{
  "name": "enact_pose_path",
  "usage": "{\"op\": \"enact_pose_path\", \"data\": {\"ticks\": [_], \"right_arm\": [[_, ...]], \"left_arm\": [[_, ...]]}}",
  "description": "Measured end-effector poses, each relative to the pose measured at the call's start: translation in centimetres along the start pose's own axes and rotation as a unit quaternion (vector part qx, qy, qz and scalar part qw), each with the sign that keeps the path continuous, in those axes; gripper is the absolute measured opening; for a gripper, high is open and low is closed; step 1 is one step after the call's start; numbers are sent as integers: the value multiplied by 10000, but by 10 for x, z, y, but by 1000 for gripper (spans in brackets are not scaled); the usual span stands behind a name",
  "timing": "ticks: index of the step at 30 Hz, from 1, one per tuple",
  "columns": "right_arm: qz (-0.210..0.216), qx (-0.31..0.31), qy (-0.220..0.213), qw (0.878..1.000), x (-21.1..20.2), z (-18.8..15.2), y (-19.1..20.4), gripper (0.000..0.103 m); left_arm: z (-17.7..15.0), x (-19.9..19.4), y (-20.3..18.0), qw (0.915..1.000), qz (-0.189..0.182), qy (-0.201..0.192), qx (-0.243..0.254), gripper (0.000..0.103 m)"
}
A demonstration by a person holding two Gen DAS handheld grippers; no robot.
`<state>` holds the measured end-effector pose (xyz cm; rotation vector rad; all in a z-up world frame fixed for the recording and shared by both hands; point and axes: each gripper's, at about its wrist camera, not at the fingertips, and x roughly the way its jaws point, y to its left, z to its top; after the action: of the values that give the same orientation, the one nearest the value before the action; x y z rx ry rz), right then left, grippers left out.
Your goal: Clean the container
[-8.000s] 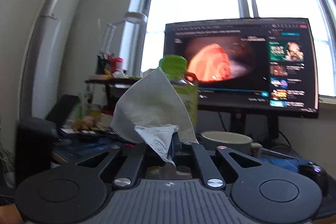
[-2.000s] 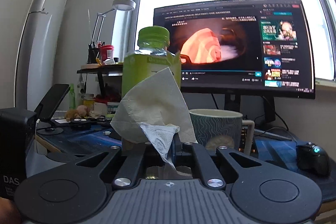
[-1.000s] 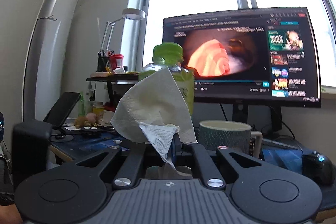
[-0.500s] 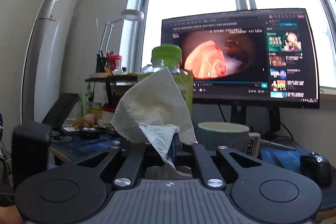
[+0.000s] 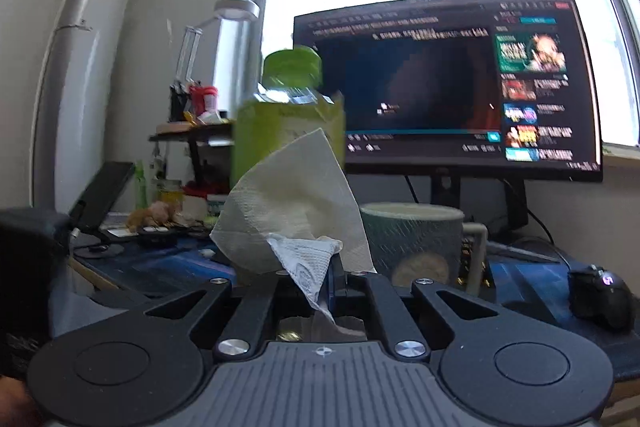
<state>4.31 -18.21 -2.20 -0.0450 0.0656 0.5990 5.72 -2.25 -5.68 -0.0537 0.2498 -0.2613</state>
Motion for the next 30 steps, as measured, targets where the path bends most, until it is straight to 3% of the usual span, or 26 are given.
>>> {"op": "enact_pose_path", "data": {"ticks": [7,17,30], "right_arm": [[98,-160,-170,9997,-8,8,11,6],[32,78,51,10000,2,-2,-4,6],[140,-81,-160,9997,-6,7,8,6]], "left_arm": [[0,0,1,10000,-12,2,-9,61],[0,0,1,10000,-6,3,6,61],[0,0,1,10000,-11,12,14,61]]}}
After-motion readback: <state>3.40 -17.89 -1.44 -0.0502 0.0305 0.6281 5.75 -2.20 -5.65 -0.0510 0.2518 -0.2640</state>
